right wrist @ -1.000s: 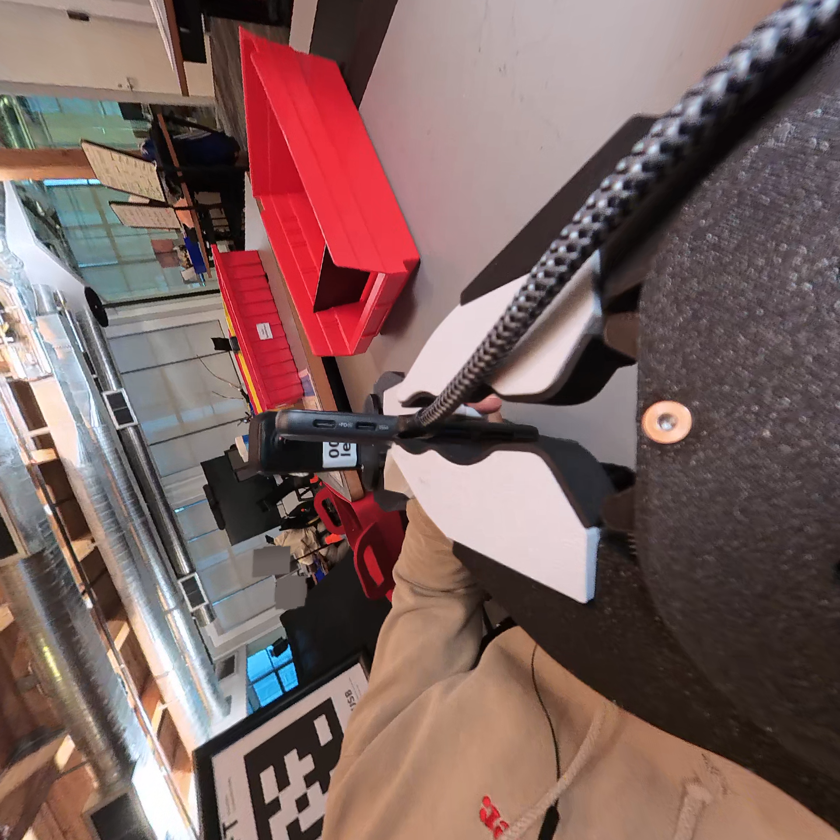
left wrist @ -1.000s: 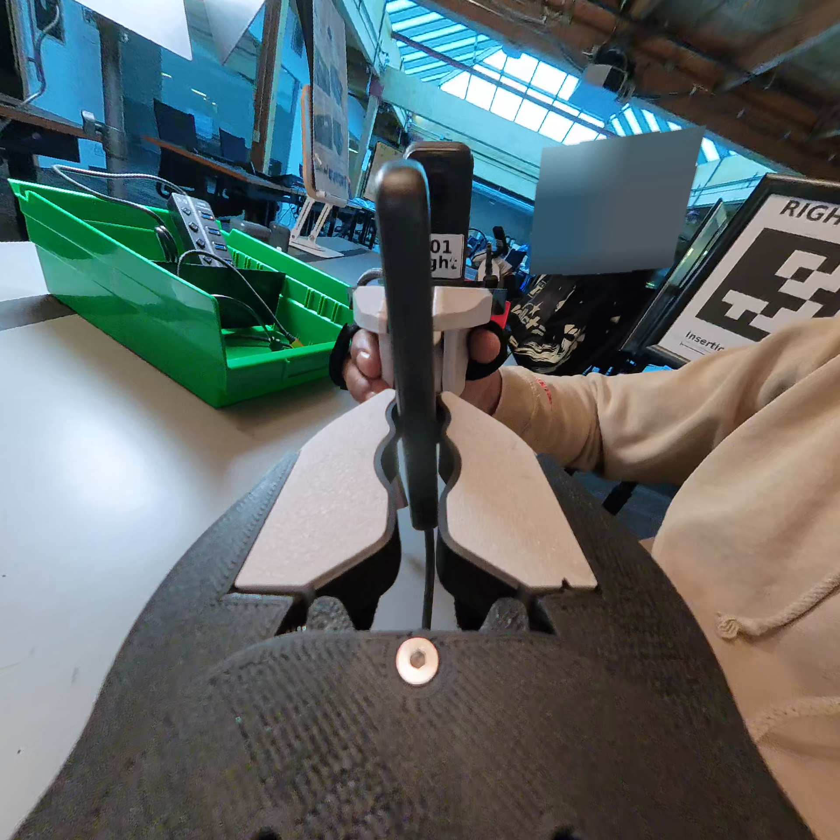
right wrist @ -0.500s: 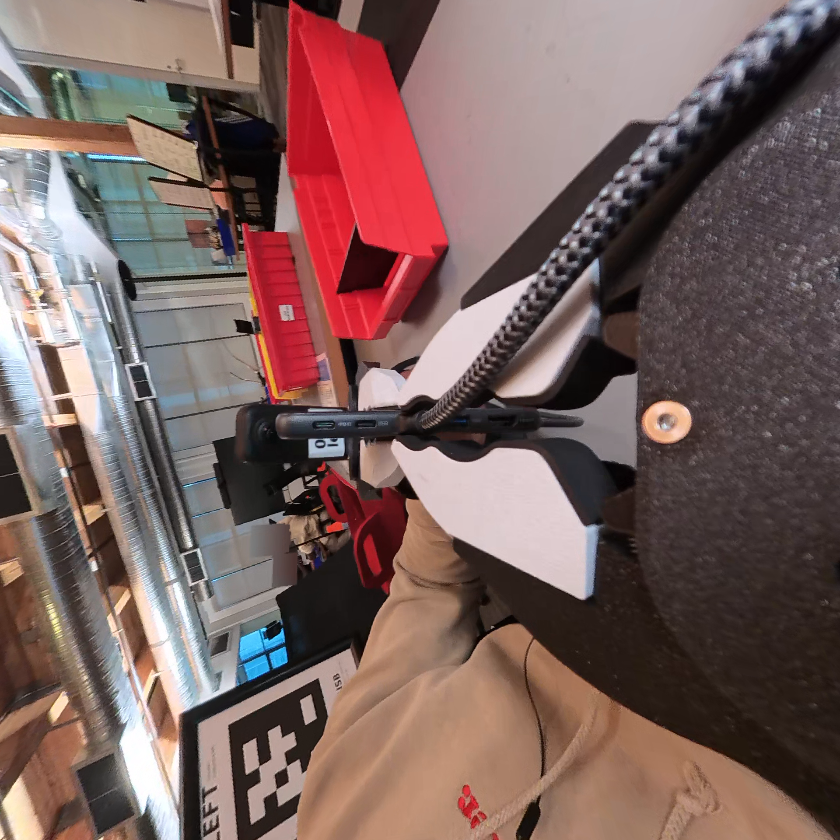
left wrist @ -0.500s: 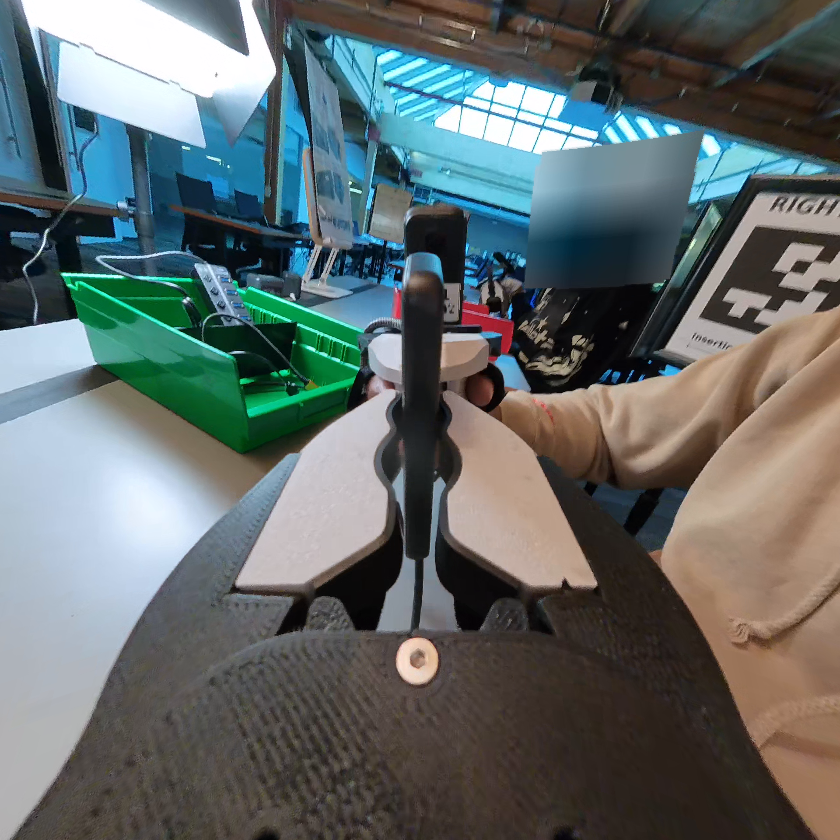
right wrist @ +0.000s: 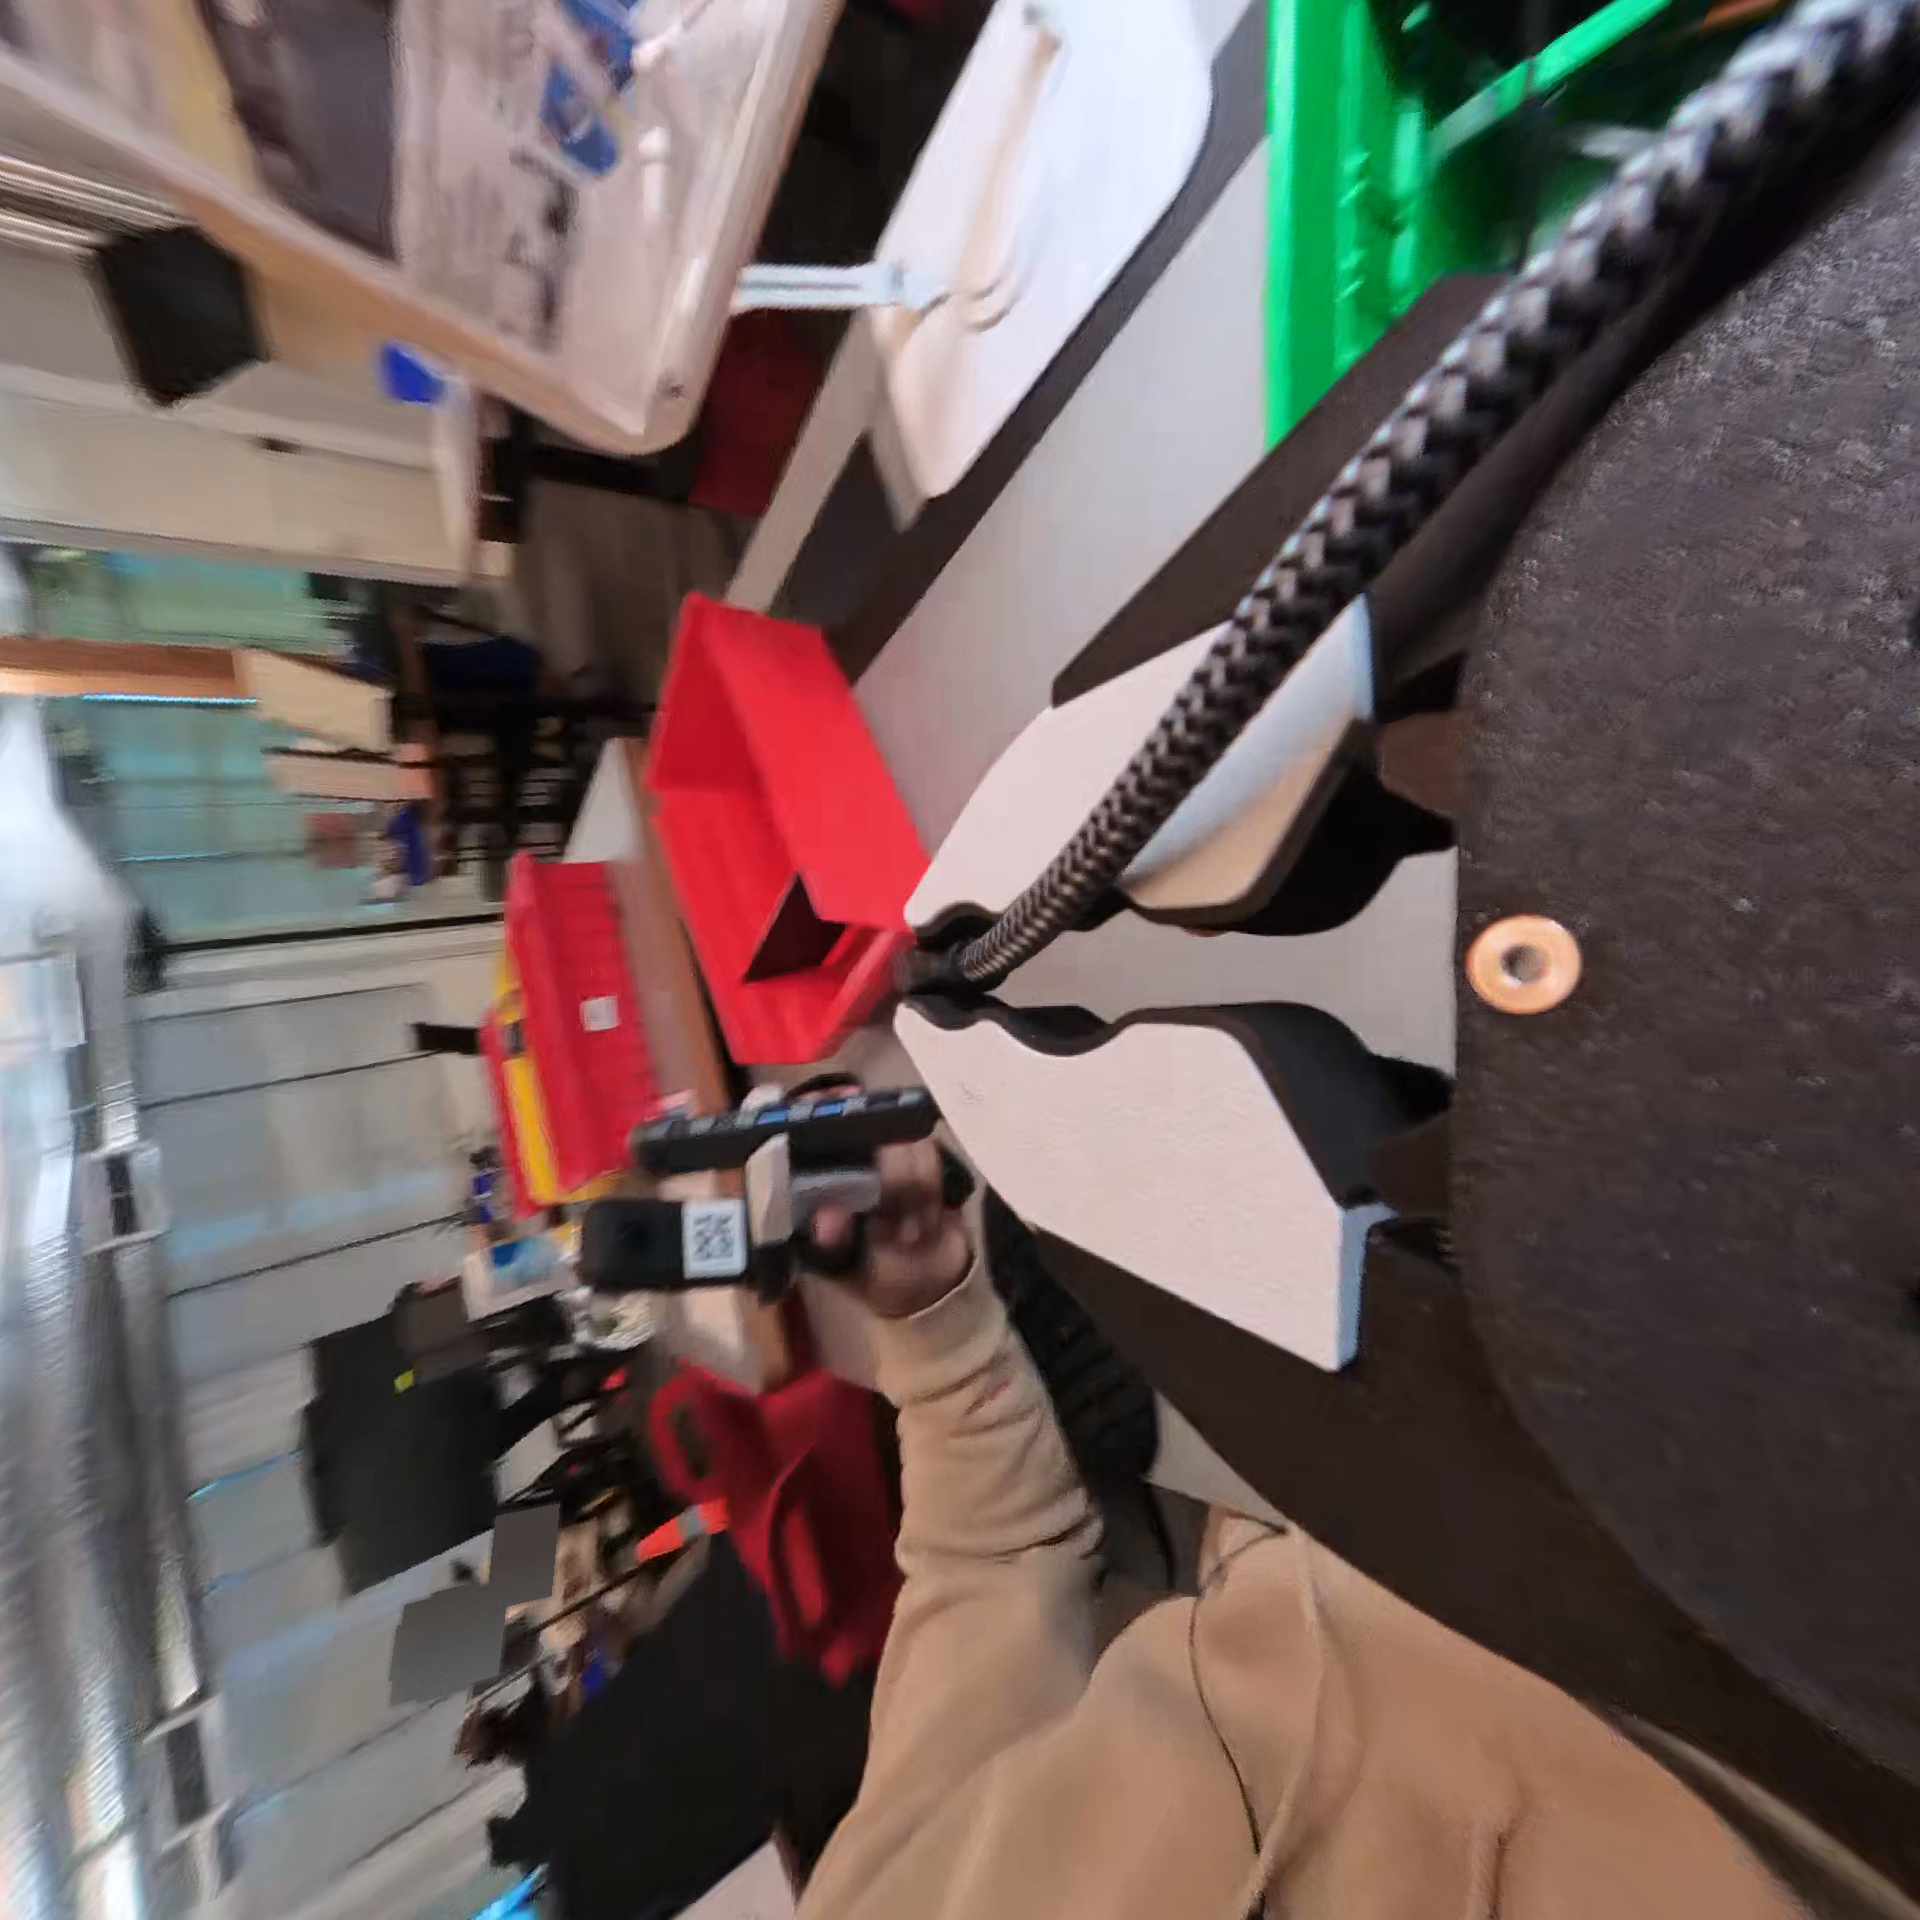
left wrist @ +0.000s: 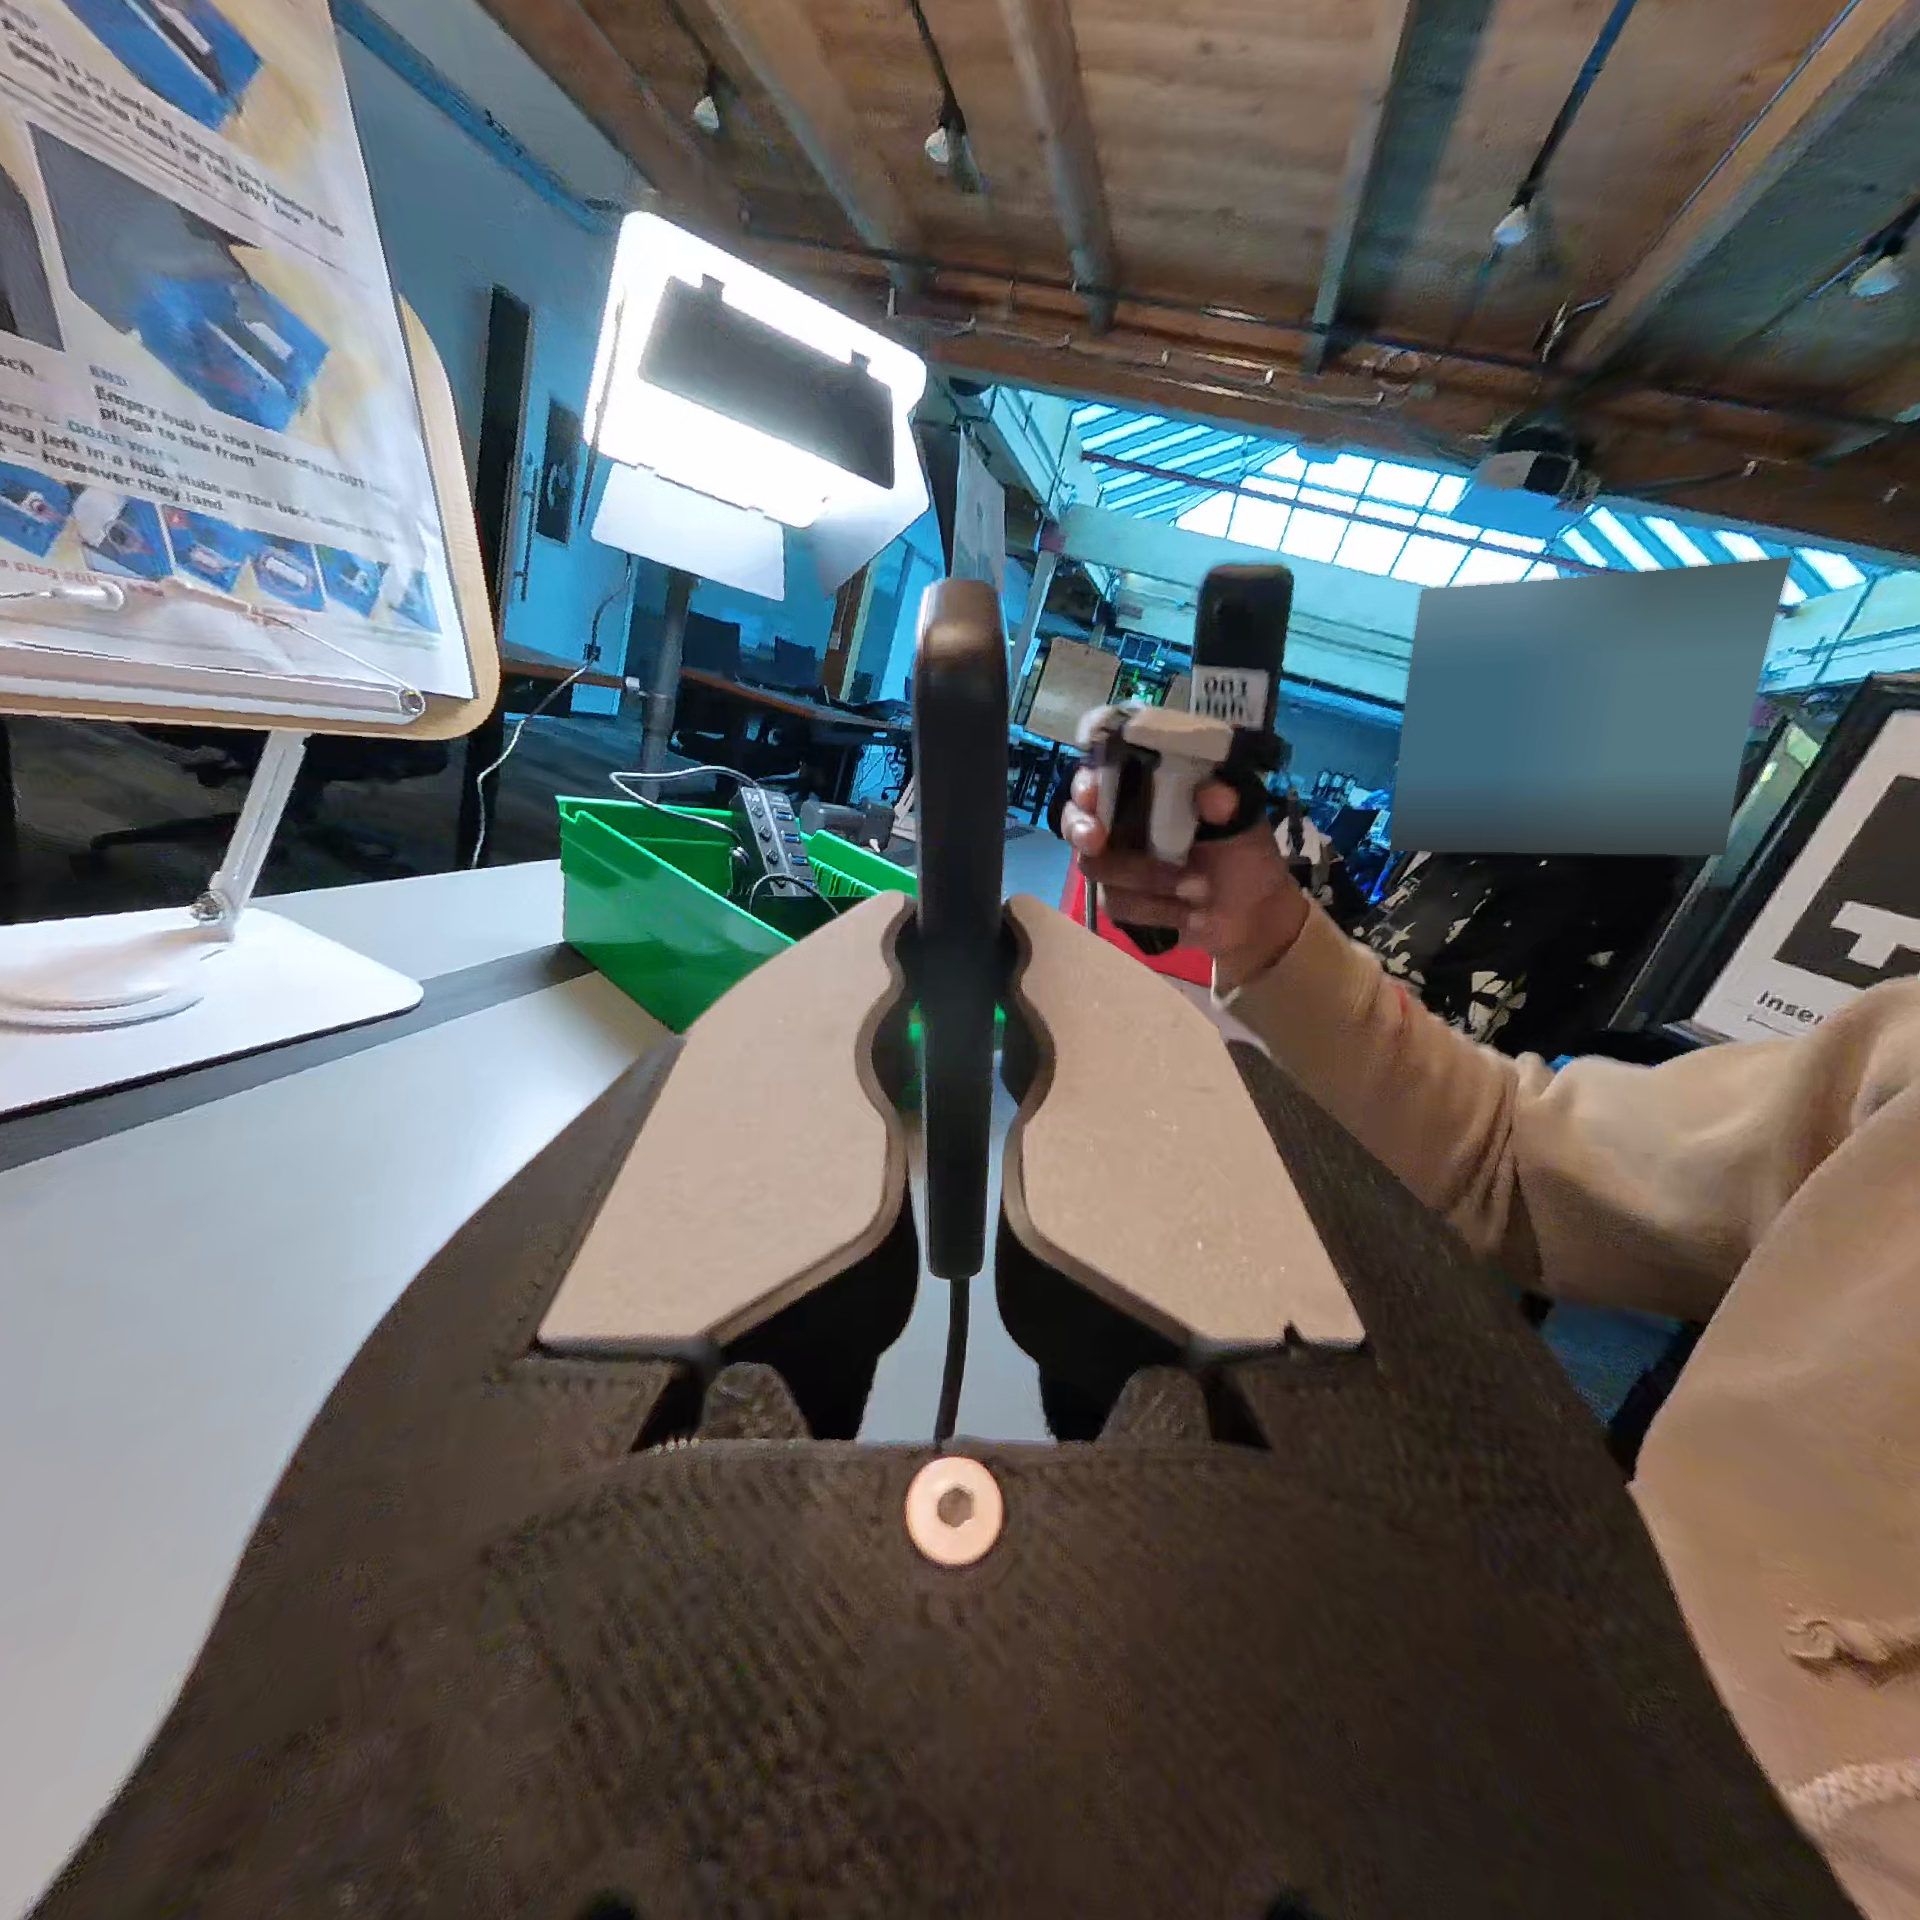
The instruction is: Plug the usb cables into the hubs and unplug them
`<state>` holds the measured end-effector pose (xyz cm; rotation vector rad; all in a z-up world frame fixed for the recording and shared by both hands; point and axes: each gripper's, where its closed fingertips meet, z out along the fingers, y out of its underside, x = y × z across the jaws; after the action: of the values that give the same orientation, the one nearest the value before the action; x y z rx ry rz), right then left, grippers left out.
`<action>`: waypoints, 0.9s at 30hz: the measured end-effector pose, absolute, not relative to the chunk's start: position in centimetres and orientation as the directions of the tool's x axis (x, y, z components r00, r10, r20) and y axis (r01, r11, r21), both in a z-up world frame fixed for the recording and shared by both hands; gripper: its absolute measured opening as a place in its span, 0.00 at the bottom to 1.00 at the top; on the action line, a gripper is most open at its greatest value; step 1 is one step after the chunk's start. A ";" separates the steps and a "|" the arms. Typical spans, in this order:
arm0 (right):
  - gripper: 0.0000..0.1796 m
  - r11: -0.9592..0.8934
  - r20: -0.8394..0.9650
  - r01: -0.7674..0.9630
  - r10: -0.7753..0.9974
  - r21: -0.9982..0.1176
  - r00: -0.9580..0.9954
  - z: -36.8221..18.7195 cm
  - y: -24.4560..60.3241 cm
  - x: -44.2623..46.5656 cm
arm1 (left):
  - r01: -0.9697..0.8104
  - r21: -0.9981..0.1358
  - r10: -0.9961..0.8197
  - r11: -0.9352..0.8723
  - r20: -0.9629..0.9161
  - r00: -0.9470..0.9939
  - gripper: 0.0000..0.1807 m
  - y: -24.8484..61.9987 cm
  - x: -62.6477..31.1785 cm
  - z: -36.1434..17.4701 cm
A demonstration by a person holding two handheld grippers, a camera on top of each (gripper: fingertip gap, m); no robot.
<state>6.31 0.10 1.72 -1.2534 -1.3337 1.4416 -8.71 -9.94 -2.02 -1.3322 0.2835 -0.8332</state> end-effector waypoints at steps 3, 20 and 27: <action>0.05 -0.227 -0.267 0.254 0.955 -0.940 -0.133 0.5 4.7 6.5 | 0.333 -0.943 -0.673 -0.007 0.250 0.696 0.07 -9.7 -7.8 -2.6; 0.15 -0.410 -0.348 0.714 0.905 -0.567 0.244 -12.7 14.7 8.9 | 0.310 -0.948 -0.655 -0.075 0.281 0.701 0.07 -9.0 -7.5 -4.3; 0.16 -0.232 -0.170 0.685 0.973 -0.690 0.158 -8.5 12.1 8.6 | 0.263 -0.959 -0.640 -0.108 0.270 0.719 0.07 -8.6 -6.8 -5.2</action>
<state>8.64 12.07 -8.50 -1.9840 -1.5716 0.8351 -6.81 -8.56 -5.19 -1.4959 0.3249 -0.7857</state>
